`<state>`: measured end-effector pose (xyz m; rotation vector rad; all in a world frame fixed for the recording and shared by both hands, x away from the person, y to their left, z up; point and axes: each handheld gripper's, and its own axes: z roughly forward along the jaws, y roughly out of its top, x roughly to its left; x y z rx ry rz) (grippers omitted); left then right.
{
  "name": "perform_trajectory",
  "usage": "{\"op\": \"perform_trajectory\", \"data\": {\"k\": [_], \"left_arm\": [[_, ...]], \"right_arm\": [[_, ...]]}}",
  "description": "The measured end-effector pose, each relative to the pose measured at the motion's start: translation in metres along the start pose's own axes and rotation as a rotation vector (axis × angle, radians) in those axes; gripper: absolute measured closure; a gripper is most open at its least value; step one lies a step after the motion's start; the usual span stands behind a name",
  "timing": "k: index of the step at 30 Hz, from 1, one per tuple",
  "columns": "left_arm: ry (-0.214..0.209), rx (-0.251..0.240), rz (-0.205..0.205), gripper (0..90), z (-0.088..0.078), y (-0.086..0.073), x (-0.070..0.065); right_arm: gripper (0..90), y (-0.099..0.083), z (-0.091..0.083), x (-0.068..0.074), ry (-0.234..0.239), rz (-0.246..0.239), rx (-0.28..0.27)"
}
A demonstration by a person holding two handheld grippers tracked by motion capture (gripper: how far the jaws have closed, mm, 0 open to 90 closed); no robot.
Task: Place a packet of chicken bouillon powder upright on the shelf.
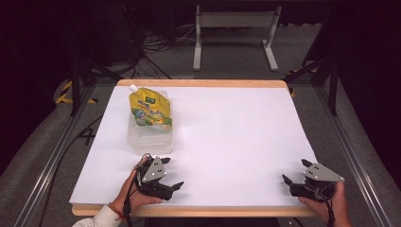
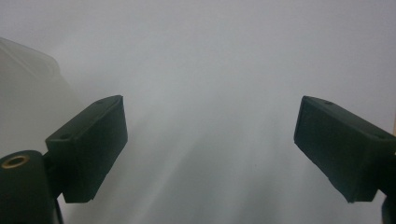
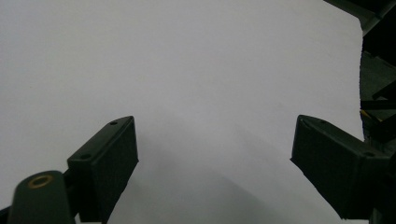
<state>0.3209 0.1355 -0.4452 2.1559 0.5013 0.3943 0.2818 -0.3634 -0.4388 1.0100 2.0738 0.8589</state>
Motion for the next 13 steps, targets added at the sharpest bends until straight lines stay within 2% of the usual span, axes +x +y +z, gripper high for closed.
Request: {"op": "perform_trajectory", "data": {"k": [13], "left_arm": [[-0.004,0.002,-0.006,10.0,0.0017,0.0003,0.0027]], "right_arm": [[14.3,0.0042,0.0013,0.0024,0.011,0.0,-0.007]]}}
